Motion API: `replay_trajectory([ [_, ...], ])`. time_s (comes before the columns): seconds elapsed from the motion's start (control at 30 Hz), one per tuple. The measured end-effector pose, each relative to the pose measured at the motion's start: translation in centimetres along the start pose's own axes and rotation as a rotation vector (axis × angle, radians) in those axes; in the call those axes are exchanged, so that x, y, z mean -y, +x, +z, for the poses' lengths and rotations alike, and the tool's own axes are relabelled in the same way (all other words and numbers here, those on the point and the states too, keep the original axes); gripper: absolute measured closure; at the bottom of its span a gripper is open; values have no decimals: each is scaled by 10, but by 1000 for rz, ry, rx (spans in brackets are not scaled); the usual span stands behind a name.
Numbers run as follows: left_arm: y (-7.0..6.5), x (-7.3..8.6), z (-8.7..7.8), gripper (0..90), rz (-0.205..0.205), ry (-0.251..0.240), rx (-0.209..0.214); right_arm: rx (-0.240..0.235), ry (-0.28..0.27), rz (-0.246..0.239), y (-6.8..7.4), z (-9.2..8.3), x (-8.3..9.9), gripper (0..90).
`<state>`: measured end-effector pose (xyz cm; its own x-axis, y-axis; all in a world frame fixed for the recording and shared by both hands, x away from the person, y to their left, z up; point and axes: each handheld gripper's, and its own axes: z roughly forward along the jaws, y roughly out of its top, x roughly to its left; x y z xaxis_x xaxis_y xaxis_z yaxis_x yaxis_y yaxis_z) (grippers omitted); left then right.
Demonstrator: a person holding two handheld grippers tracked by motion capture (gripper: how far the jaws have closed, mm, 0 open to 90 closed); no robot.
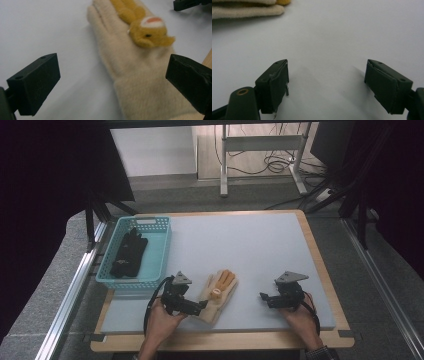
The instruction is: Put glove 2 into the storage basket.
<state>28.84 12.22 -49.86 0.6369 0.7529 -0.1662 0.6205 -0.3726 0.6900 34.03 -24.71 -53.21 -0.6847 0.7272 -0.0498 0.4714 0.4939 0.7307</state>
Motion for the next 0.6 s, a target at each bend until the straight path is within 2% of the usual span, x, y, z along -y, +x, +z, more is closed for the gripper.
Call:
replay_trajectory([
  [0.03, -5, -6, 8, 0, 14, 15, 3, 0, 0, 0, 0, 0, 0, 188],
  [0.07, -5, -6, 8, 0, 14, 15, 3, 0, 0, 0, 0, 0, 0, 188],
  [0.23, -17, -15, 30, 0, 29, 54, 7, -2, 0, 1, 0, 0, 0, 186],
  [0.4, -23, -16, 40, 0, 29, 70, 23, -3, 0, -1, 0, 0, 0, 184],
  [0.6, -35, -16, 51, 0, 47, 99, -3, -4, -1, 0, 0, 0, 0, 182],
])
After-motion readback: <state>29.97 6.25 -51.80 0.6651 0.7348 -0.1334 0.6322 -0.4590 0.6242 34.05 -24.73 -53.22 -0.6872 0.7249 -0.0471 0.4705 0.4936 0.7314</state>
